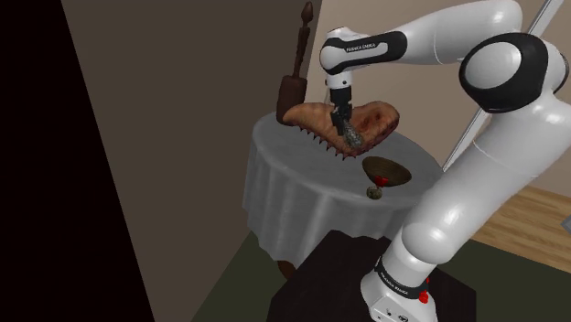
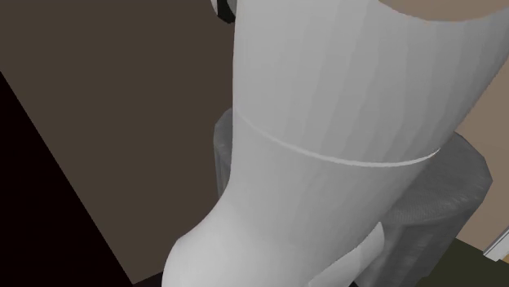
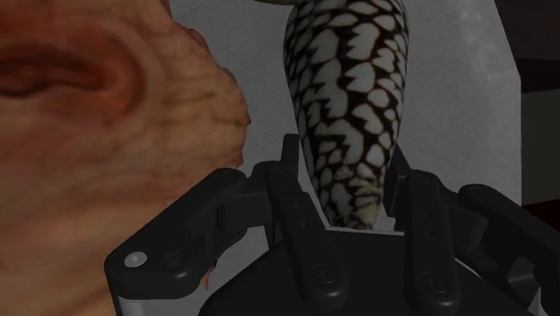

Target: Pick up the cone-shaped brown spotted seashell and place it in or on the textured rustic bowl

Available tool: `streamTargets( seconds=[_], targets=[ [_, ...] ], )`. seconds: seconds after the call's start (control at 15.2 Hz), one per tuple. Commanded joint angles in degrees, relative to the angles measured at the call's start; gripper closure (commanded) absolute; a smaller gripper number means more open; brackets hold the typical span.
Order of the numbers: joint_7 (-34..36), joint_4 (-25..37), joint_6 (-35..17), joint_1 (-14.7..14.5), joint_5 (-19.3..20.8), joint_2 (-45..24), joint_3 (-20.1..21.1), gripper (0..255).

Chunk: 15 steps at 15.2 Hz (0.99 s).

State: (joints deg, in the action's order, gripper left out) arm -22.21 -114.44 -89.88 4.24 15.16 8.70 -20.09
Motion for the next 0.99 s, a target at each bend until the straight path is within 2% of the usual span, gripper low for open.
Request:
streamTargets(
  seconds=[0.0, 0.73, 0.92],
  targets=[
    [-0.8, -4.0, -0.4, 0.9, 1.8, 4.0, -0.7, 255],
    [-7.2, -19.1, 0.7, 7.7, 11.9, 23.0, -4.8, 255],
    [-7.5, -21.3, -0.6, 8.4, 13.0, 24.1, -5.5, 255]
  ],
)
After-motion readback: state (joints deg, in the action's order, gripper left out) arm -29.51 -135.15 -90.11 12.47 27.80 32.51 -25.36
